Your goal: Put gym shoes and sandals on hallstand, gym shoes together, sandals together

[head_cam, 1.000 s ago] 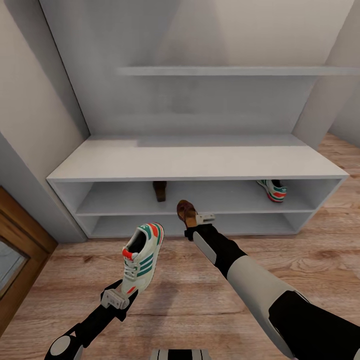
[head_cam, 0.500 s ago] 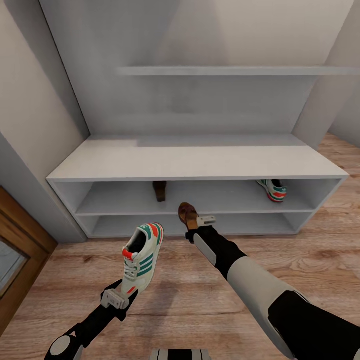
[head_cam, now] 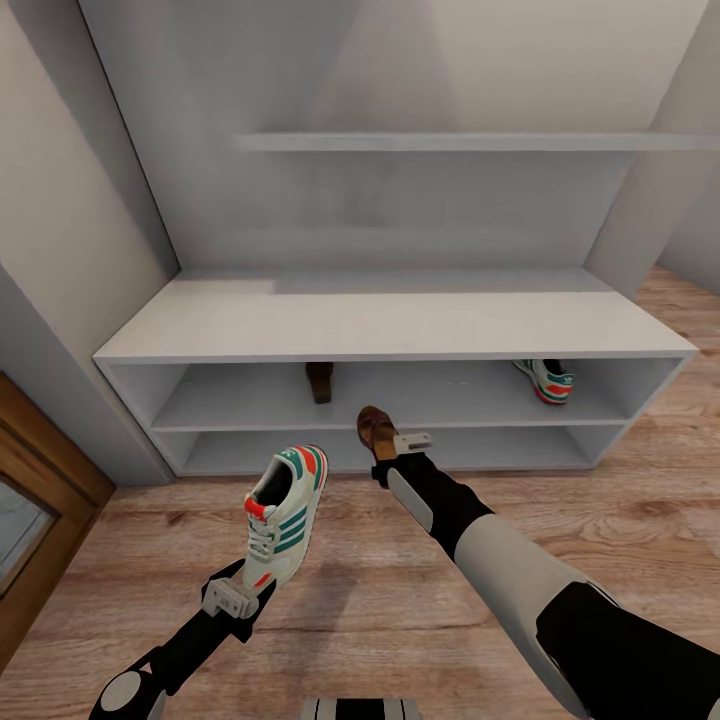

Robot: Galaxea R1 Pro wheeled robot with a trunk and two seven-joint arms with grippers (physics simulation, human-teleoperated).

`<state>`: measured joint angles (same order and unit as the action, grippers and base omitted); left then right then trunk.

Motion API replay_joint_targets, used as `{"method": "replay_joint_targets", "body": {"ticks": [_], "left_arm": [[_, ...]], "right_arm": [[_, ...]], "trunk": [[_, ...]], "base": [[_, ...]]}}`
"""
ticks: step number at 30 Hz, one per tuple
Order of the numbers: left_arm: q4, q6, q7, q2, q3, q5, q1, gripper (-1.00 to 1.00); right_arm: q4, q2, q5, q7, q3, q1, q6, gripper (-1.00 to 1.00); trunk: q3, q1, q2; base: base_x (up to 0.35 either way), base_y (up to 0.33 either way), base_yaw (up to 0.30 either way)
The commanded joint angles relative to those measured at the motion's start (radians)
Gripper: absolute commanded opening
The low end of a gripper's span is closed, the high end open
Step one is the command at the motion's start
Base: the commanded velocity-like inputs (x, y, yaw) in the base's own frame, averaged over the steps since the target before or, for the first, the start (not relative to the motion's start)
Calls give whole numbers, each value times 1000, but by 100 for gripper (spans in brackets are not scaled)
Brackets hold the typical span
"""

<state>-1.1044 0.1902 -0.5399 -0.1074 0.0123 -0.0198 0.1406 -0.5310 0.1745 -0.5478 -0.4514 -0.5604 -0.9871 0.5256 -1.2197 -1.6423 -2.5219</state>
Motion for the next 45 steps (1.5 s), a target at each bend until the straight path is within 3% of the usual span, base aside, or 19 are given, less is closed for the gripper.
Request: {"method": "replay_joint_targets", "body": {"ticks": [1, 45], "left_arm": [[0, 0, 0, 0, 0, 0, 0, -100], [0, 0, 0, 0, 0, 0, 0, -100]], "right_arm": [[0, 0, -3, -1, 0, 0, -2, -100], [0, 0, -3, 0, -1, 4, -2, -100]], "trunk": [[0, 0, 0], [0, 0, 0]], "base": [[0, 0, 0], [0, 0, 0]]}}
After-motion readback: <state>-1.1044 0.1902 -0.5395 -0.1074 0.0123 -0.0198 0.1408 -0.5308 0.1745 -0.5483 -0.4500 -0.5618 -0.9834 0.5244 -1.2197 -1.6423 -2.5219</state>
